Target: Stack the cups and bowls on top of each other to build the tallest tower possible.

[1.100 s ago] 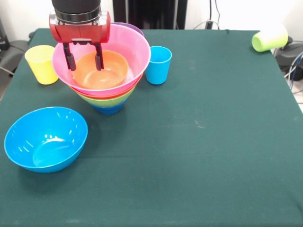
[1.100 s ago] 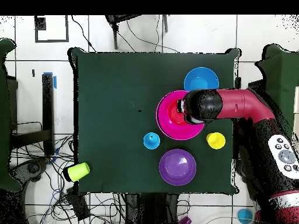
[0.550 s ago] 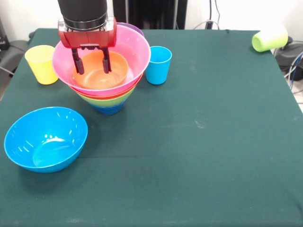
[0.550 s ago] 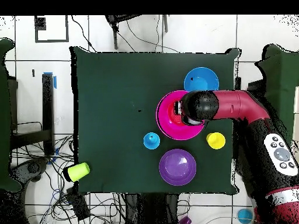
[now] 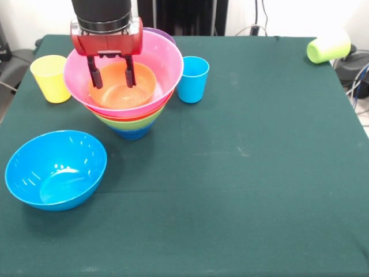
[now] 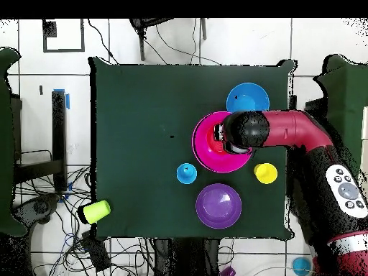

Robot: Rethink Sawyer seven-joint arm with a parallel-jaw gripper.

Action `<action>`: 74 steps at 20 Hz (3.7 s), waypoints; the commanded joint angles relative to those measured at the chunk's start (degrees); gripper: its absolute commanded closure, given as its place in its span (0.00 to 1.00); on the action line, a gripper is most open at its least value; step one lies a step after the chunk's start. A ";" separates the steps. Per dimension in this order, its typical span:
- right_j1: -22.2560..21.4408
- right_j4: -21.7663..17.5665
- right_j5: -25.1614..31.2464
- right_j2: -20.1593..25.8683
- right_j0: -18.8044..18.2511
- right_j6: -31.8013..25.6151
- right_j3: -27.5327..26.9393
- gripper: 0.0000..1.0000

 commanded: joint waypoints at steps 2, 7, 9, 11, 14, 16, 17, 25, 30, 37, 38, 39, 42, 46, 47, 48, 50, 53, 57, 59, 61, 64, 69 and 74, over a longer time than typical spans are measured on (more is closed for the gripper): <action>-2.14 0.82 5.33 1.96 1.79 -11.19 1.40 0.00; -2.91 2.21 7.52 1.83 2.37 -11.24 0.46 0.00; -2.98 2.37 7.55 1.72 2.35 -11.29 0.58 0.00; -3.06 2.68 8.03 1.68 2.52 -11.30 0.34 0.00; -3.96 3.66 9.56 1.87 2.75 -11.25 -0.09 0.00; -4.42 4.23 10.79 1.97 2.98 -11.23 -0.58 0.00; -4.45 4.52 11.44 2.07 3.16 -11.23 -1.11 0.00; -2.17 5.71 17.68 2.66 6.01 -11.70 -9.93 0.00; -2.45 5.00 17.13 2.87 7.64 -10.65 -14.08 0.00; -2.38 4.69 15.85 3.09 9.73 -11.24 -18.82 0.00; -2.89 4.97 15.83 2.94 9.82 -10.85 -18.63 0.00; -3.21 5.21 15.30 3.11 9.70 -10.99 -18.40 0.00; -4.33 6.15 13.71 3.48 9.15 -10.49 -16.86 0.00; -4.36 6.88 13.25 3.43 9.47 -8.88 -17.46 0.00; -3.93 6.89 13.84 3.41 9.76 -9.02 -18.52 0.00; -3.49 6.91 14.42 3.38 10.05 -9.16 -19.57 0.00; -2.31 6.42 15.31 3.29 10.79 -9.81 -21.96 0.00; -0.23 5.19 14.73 3.19 11.67 -10.72 -24.66 0.00; 3.75 3.28 12.18 3.13 12.80 -12.11 -28.02 0.00; 5.00 2.67 12.34 2.86 13.43 -12.48 -29.69 0.00; 6.48 2.27 13.60 2.41 14.20 -12.61 -31.93 0.00; 7.67 2.68 14.19 2.25 14.55 -13.10 -33.39 0.00; 6.63 3.72 13.52 1.62 14.51 -12.40 -32.06 0.00; 6.59 3.48 12.35 1.40 14.48 -12.48 -31.85 0.00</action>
